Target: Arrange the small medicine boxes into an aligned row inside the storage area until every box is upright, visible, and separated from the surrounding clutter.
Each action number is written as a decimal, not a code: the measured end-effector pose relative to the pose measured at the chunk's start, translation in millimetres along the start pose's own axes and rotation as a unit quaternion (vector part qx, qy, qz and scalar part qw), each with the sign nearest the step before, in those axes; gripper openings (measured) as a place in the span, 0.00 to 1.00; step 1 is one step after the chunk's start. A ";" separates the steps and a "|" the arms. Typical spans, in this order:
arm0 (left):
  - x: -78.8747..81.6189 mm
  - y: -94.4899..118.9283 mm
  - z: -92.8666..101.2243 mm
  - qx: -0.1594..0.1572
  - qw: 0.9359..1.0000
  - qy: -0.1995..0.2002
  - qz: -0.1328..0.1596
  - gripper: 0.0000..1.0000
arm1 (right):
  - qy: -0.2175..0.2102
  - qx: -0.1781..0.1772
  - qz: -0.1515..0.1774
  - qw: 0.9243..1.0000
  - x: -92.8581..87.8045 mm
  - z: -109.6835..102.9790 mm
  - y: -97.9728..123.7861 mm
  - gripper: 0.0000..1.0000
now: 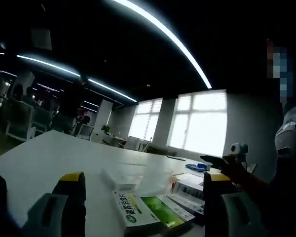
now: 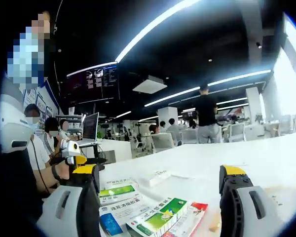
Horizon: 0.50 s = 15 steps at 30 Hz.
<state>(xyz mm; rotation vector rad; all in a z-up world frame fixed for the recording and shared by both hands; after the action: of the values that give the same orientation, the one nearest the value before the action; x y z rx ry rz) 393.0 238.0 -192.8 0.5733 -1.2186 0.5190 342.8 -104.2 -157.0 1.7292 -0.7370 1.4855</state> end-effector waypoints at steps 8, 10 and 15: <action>7.7 3.3 6.4 -0.006 1.000 -0.004 0.006 1.00 | -0.004 -0.016 0.004 1.000 -9.9 -2.5 16.7 0.99; 8.2 4.0 6.3 -0.006 1.000 -0.004 0.005 1.00 | -0.002 -0.021 0.001 1.000 -13.7 -4.1 19.9 0.98; 7.2 5.2 6.4 -0.005 1.000 -0.005 0.000 1.00 | -0.002 -0.031 -0.020 0.999 -26.8 -4.4 22.6 0.98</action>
<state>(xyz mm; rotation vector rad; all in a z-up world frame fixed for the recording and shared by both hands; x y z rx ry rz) 386.9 238.1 -183.7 0.5681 -1.2301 0.5110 317.5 -114.4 -179.5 1.6918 -0.7381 1.4178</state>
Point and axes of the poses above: the point that each gripper's makers call its tool centre point, and the gripper's own axes: y roughly backward along the fingers, z roughly to its right, x roughly out of its top, the point moved 4 cm from there along y, roughly backward along the fingers, and after that the axes turned 15 degrees about -z, right-handed, at the moved point
